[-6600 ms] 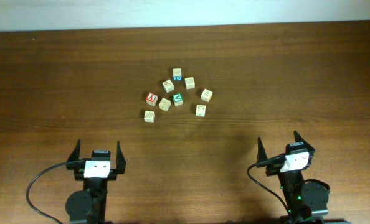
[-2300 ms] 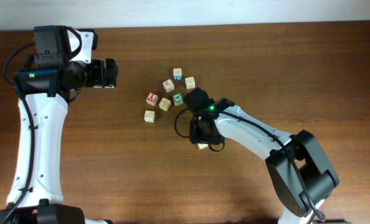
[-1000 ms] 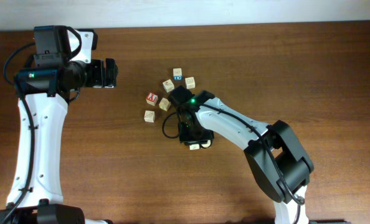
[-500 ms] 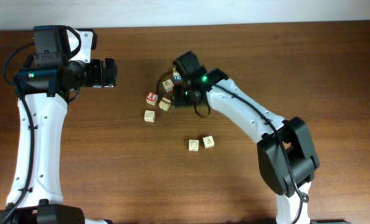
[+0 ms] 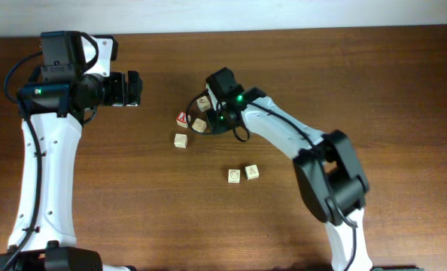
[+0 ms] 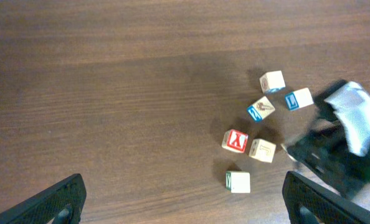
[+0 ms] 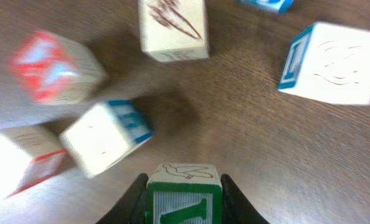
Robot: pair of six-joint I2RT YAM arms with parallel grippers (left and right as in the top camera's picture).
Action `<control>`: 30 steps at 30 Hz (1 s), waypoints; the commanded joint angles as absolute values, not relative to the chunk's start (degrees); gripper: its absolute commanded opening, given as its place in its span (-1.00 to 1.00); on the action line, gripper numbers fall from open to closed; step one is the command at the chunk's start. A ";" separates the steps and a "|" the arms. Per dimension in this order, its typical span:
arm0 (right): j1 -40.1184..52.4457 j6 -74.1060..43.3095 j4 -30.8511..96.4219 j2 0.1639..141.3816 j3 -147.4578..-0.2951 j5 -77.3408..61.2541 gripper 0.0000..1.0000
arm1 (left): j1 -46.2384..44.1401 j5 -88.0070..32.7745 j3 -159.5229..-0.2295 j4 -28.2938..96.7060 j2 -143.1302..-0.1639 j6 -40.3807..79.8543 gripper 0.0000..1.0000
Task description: Rotate 3 blocks
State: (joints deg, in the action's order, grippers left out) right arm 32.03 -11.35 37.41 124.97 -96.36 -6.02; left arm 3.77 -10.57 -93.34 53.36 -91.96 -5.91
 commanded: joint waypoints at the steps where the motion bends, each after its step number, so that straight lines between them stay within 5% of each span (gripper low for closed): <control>1: 32.97 -17.91 45.78 116.71 -96.73 -13.32 -0.61 | 3.92 -11.35 -94.32 53.28 -92.29 -5.41 0.98; 4: 37.85 -25.12 54.43 118.67 -95.15 -13.91 -0.62 | 3.92 -11.35 -94.32 53.28 -92.31 -5.41 0.98; 10: 41.60 -36.12 50.28 118.96 -83.72 -11.42 -0.59 | 3.92 -11.35 -94.32 53.28 -92.31 -5.41 0.98; 12: 41.60 -36.51 50.22 118.96 -83.72 -11.38 -0.11 | 3.92 -11.35 -94.32 53.28 -92.31 -5.41 0.98; 13: 41.60 -36.51 50.11 118.96 -83.74 -11.40 -0.06 | 3.92 -11.35 -94.32 53.28 -92.31 -5.41 0.98; 20: 41.80 -30.57 53.15 118.54 -91.74 -11.42 -0.09 | 3.92 -11.35 -94.32 53.28 -92.31 -5.41 0.98; 24: 47.07 -26.37 53.01 118.67 -90.83 -9.89 -0.51 | 3.92 -11.35 -94.32 53.28 -92.31 -5.41 0.98; 30: 48.80 -26.59 52.03 119.44 -88.77 -9.87 -0.52 | 3.92 -11.35 -94.32 53.28 -92.31 -5.41 0.98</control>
